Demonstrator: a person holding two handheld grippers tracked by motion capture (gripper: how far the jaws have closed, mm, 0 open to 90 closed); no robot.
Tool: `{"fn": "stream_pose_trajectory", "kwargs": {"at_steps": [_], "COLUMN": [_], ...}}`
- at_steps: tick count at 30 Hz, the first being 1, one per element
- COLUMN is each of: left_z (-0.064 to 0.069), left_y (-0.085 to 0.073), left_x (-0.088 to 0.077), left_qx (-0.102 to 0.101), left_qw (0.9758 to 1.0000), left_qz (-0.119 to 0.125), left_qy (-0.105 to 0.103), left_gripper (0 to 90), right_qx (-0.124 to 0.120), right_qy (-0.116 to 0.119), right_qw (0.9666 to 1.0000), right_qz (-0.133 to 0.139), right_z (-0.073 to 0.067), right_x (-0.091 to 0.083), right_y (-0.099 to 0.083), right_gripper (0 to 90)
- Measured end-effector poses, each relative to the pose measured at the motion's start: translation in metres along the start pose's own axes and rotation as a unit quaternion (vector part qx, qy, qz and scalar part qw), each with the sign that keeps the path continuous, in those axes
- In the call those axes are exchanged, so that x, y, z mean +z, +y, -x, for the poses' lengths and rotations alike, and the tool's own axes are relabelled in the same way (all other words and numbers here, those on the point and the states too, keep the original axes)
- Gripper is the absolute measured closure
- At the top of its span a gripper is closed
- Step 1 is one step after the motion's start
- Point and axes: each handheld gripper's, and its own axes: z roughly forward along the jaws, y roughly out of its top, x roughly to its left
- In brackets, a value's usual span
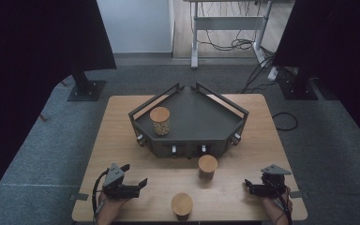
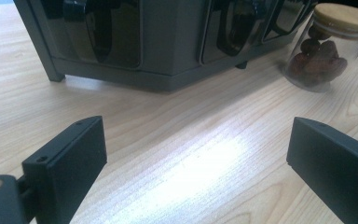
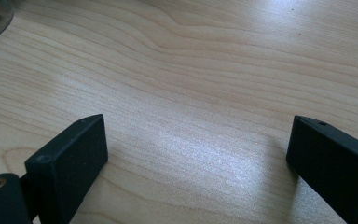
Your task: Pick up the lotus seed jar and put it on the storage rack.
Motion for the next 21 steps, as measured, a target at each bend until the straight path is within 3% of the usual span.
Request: {"fn": "stream_pose_trajectory", "kwargs": {"at_steps": [21], "left_z": [0.0017], "left_y": [-0.0043], "left_x": [0.007], "left_qx": [0.003], "left_qw": [0.9994], "left_qz": [-0.034], "left_qy": [0.004], "left_gripper": [4.5], "right_qx": [-0.001], "right_qy": [0.0], "right_qw": [1.0], "right_qz": [0.0], "right_z": [0.0], "right_x": [-0.0001], "right_y": [0.0], "right_gripper": [4.5]}}
